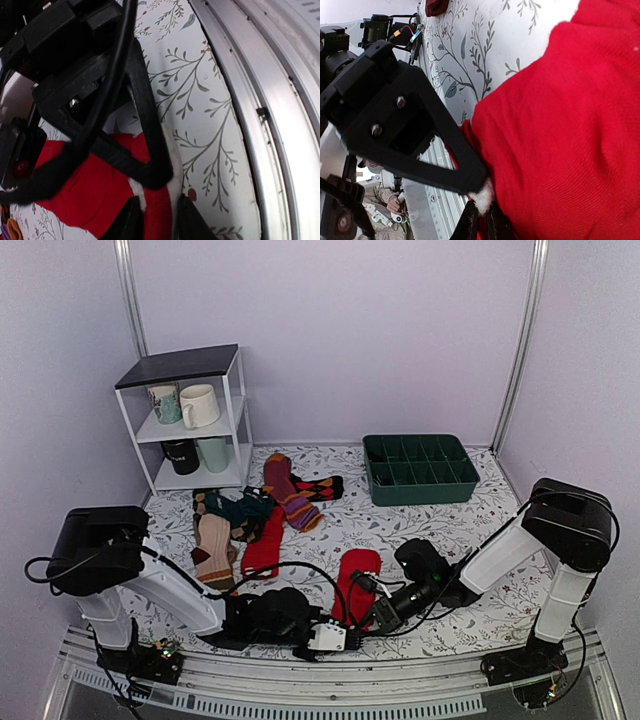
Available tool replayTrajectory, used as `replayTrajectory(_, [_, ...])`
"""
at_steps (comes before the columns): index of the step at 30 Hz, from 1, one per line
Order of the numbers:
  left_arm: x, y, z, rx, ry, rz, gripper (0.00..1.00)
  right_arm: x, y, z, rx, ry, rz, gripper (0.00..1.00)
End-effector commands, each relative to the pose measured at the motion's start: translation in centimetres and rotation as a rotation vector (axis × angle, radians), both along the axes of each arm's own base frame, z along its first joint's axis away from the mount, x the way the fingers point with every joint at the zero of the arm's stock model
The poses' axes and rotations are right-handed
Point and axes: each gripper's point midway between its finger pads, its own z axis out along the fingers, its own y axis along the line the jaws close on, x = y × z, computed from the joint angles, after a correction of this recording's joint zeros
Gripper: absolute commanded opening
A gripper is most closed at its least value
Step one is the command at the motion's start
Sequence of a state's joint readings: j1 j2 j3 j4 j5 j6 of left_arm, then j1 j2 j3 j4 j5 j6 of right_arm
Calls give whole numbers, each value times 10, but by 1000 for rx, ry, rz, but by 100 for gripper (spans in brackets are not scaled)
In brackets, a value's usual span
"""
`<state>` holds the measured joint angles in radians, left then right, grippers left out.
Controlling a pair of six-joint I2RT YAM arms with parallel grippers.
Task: Roll the socks
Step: Roll a pair of socks at the center of the board.
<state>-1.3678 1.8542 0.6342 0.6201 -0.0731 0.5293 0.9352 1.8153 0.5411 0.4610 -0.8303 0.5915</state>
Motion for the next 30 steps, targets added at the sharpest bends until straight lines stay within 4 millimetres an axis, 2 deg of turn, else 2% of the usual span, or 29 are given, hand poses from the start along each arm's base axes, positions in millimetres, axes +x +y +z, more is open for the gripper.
replayTrajectory(1, [-3, 26, -15, 68, 24, 37, 29, -25, -46, -56, -264, 146, -41, 7])
replayTrajectory(6, [-3, 25, -18, 74, 29, 42, 29, -24, -46, -57, -265, 147, -45, 7])
replayTrajectory(12, [-7, 17, -10, 39, 43, 19, 28, -25, -47, -57, -266, 150, -49, 7])
replayTrajectory(14, [-8, 15, -12, 45, 51, 10, 24, -25, -47, -57, -266, 151, -51, 7])
replayTrajectory(18, [-11, 13, -18, 77, 79, 2, 1, -24, -47, -58, -268, 151, -52, 7])
replayTrajectory(23, [-17, 16, -25, 111, 145, 5, 0, -21, -43, -57, -253, 130, -51, 8])
replayTrajectory(27, [-28, 24, -29, 149, 280, 33, 0, -12, -38, -49, -218, 64, -57, 22])
replayTrajectory(30, [-33, 31, -29, 178, 434, 79, 0, 7, -30, -22, -132, -105, -83, 30])
